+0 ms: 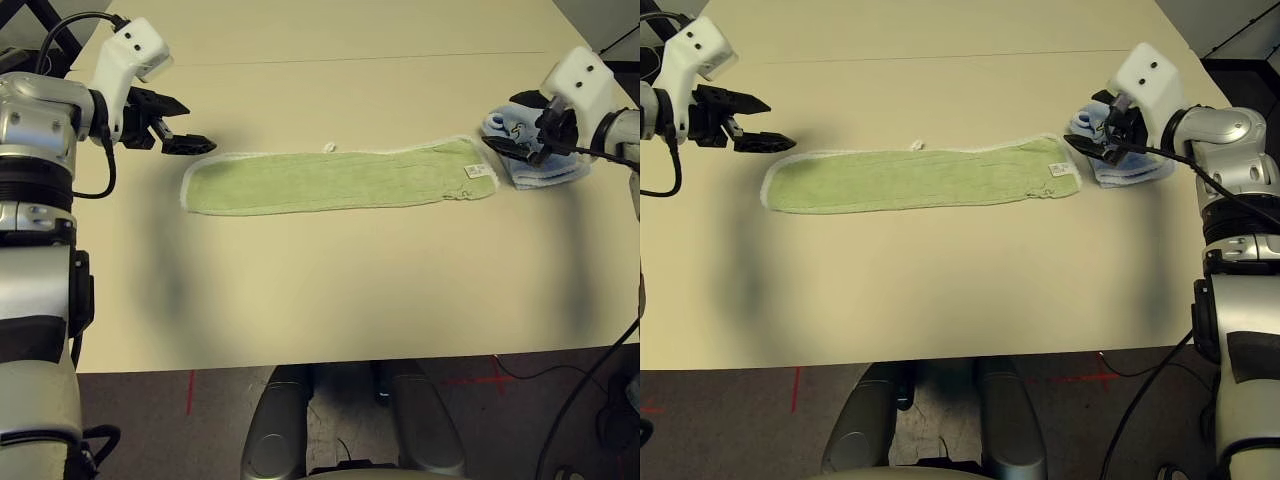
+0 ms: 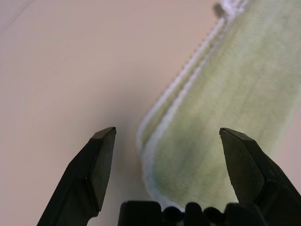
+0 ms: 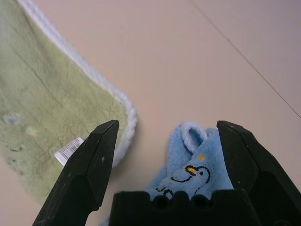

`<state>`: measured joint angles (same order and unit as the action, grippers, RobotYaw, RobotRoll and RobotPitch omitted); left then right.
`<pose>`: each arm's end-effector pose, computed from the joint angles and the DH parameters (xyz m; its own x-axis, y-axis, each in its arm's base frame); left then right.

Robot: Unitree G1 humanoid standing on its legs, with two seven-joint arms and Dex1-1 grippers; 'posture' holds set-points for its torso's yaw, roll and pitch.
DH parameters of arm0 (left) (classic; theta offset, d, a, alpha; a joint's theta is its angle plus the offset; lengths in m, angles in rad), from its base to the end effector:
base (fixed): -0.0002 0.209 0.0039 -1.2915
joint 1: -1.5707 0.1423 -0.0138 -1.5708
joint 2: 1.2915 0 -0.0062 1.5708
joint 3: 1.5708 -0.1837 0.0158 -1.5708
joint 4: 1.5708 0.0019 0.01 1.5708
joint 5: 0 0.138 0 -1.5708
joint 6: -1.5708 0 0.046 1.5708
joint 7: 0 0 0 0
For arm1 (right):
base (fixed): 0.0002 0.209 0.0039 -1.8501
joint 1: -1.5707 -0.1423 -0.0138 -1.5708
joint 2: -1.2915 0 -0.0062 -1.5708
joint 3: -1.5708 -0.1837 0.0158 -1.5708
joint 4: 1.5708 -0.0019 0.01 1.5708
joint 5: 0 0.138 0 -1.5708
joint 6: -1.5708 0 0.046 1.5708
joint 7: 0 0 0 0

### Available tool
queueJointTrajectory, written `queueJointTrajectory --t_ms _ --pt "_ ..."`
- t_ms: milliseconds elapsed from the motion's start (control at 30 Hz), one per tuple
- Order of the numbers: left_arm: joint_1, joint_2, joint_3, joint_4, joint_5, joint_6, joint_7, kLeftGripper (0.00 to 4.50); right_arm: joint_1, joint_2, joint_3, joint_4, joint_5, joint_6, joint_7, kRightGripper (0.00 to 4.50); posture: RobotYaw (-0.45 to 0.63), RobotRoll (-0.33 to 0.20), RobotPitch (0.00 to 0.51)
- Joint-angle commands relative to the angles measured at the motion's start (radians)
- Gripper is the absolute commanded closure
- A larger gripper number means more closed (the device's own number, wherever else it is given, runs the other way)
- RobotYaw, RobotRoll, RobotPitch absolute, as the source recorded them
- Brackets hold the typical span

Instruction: Fold the towel and set it aside.

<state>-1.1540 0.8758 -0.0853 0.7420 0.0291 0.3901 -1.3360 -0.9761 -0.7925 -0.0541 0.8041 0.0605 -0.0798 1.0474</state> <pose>0.3171 0.3098 0.3016 0.6734 -0.5656 -0.4761 0.7330 0.5947 0.3302 0.3178 -0.3137 0.2520 0.8104 0.5645 -0.1570 -0.5468 0.6324 -0.5486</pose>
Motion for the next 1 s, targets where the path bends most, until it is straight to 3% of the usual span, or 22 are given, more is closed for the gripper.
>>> queueJointTrajectory --t_ms 33,167,433,700,1000 --pt "0.068 0.016 0.049 -0.145 -0.082 0.115 -0.024 0.04 0.075 0.006 -0.06 -0.125 0.116 0.1 0.057 0.02 0.07 0.0 0.236" --pt "0.19 -0.002 0.109 -0.308 -0.157 0.219 0.032 0.04 0.169 0.048 -0.118 -0.266 0.204 0.226 0.002 0.02 0.07 0.0 0.232" --pt "0.35 -0.138 0.294 -0.543 -0.328 0.377 0.28 0.04 0.325 0.181 -0.289 -0.542 0.426 0.555 -0.247 0.02 0.07 0.0 0.229" --pt "0.488 -0.162 0.331 -0.681 -0.429 0.49 0.386 0.04 0.479 0.291 -0.407 -0.796 0.62 0.814 -0.481 0.02 0.06 0.0 0.226" --pt "0.6 -0.224 0.364 -0.785 -0.495 0.509 0.53 0.04 0.563 0.403 -0.499 -0.937 0.807 0.985 -0.723 0.02 0.06 0.0 0.221"
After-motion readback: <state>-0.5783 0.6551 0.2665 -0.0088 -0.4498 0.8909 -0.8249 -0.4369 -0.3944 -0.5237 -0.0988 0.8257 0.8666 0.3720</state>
